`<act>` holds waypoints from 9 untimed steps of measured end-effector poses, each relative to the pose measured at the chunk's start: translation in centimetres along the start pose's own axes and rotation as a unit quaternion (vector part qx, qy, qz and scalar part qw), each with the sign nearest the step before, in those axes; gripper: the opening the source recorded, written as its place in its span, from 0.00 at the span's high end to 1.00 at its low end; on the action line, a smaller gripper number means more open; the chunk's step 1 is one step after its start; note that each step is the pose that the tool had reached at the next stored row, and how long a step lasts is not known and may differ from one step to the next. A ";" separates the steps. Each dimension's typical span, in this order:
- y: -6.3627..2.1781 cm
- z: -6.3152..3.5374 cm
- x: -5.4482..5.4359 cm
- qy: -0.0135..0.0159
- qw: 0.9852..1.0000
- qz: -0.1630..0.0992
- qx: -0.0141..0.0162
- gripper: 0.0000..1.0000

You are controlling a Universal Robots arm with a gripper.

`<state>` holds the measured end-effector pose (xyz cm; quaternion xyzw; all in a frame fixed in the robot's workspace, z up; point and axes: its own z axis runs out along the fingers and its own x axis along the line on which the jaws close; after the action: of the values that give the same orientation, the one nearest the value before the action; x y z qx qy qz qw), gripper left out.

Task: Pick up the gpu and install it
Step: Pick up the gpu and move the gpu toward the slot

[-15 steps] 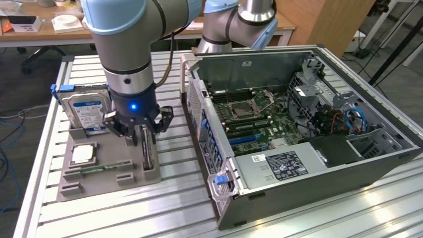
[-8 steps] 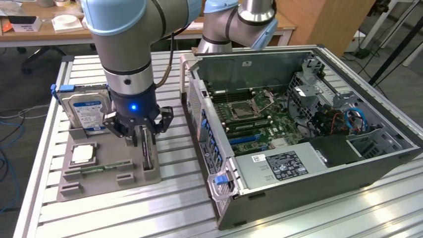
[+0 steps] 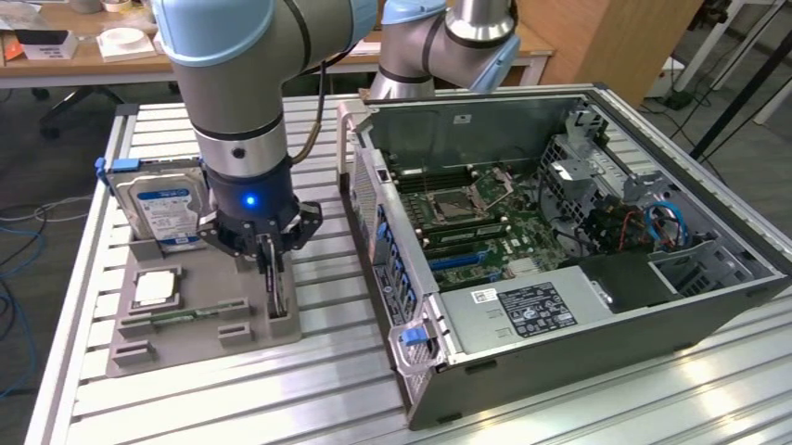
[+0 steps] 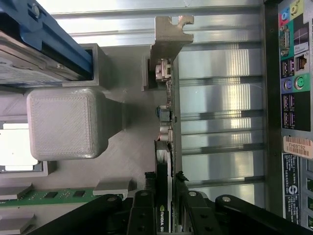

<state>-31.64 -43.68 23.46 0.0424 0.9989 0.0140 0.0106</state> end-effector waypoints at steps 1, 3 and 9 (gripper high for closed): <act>0.00 0.00 0.0 0.000 1.000 0.000 0.000 0.73; 0.00 0.00 0.0 0.000 1.000 0.000 0.000 0.74; 0.00 0.00 0.0 0.000 1.000 0.000 0.000 0.74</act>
<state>-31.64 -43.68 23.46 0.0425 0.9989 0.0140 0.0106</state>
